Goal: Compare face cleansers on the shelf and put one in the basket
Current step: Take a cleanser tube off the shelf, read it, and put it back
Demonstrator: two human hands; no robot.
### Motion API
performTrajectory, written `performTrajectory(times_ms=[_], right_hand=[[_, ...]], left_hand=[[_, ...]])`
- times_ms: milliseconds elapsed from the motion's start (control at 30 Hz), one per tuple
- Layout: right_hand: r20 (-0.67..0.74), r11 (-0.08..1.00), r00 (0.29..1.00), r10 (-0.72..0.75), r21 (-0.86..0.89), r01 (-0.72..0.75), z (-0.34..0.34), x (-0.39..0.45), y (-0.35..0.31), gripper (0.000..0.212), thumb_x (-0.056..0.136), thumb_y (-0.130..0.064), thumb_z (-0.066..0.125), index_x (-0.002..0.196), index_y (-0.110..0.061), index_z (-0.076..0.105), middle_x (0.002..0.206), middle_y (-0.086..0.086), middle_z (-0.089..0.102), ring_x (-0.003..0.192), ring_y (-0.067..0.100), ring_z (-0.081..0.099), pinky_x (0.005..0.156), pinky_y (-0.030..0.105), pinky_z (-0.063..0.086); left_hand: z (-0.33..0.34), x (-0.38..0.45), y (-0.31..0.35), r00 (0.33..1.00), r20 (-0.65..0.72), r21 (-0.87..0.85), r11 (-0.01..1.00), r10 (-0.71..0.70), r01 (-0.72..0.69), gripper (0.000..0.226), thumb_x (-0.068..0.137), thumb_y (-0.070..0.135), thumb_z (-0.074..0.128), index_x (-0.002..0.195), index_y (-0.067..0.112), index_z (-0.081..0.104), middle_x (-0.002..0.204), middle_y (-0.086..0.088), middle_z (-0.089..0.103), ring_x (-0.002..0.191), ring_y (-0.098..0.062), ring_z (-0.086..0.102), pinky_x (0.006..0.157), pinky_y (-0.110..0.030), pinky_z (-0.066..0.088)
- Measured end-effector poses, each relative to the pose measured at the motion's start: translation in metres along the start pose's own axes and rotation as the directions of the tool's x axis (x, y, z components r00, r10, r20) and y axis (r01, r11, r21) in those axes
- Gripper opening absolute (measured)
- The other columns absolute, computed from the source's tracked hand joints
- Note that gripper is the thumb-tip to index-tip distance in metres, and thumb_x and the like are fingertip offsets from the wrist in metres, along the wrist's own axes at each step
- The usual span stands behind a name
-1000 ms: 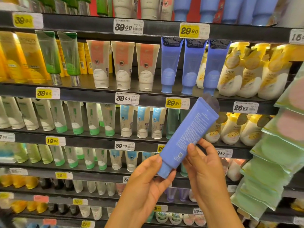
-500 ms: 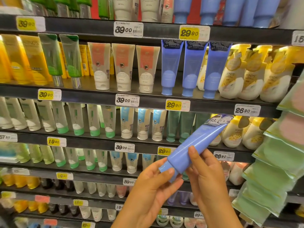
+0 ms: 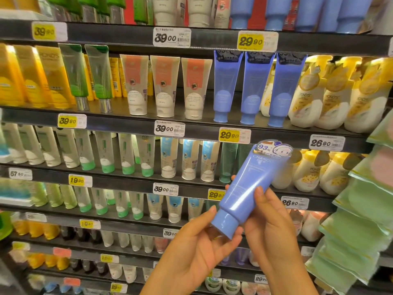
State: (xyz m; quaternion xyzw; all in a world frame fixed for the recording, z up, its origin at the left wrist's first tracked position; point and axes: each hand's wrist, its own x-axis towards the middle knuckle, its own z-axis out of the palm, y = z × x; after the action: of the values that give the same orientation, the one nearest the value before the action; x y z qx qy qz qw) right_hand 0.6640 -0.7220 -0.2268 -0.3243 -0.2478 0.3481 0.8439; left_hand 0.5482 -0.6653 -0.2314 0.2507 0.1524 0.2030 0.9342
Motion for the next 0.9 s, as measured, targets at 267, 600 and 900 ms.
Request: performTrajectory(times_ms=[267, 600, 900], right_hand=[[0.008, 0.997, 0.998, 0.066, 0.036, -0.066, 0.002, -0.002, -0.002, 0.044, 0.077, -0.026, 0.054, 0.115, -0.005, 0.058, 0.101, 0.019, 0.07, 0.083, 0.027, 0.071, 0.06, 0.035, 0.058], [-0.005, 0.985, 1.0, 0.027, -0.168, -0.027, -0.001, 0.002, 0.0, 0.034, 0.079, -0.023, 0.052, 0.107, -0.006, 0.061, 0.089, 0.007, 0.073, 0.081, 0.02, 0.068, 0.071, 0.034, 0.057], [0.018, 0.978, 0.996, 0.083, -0.195, -0.078, 0.003, 0.002, 0.002, 0.037, 0.079, -0.034, 0.05, 0.1, -0.007, 0.065, 0.095, 0.008, 0.074, 0.092, 0.02, 0.069, 0.071, 0.027, 0.058]], left_hand=[[0.002, -0.004, 0.003, 0.987, 0.138, -0.056, 0.994, -0.085, 0.093, 0.041, 0.073, 0.011, 0.062, 0.107, -0.011, 0.063, 0.102, -0.034, 0.063, 0.071, -0.036, 0.069, 0.063, -0.039, 0.059], [-0.002, -0.001, -0.004, 0.974, -0.029, 0.258, 0.943, 0.226, -0.211, 0.041, 0.061, 0.005, 0.07, 0.101, -0.002, 0.06, 0.08, -0.021, 0.067, 0.066, -0.027, 0.066, 0.06, -0.037, 0.058], [-0.01, -0.004, 0.001, 0.795, 0.061, 0.783, 0.466, 0.604, -0.413, 0.038, 0.075, -0.005, 0.07, 0.097, 0.025, 0.062, 0.089, 0.018, 0.067, 0.075, 0.007, 0.062, 0.062, -0.008, 0.047]])
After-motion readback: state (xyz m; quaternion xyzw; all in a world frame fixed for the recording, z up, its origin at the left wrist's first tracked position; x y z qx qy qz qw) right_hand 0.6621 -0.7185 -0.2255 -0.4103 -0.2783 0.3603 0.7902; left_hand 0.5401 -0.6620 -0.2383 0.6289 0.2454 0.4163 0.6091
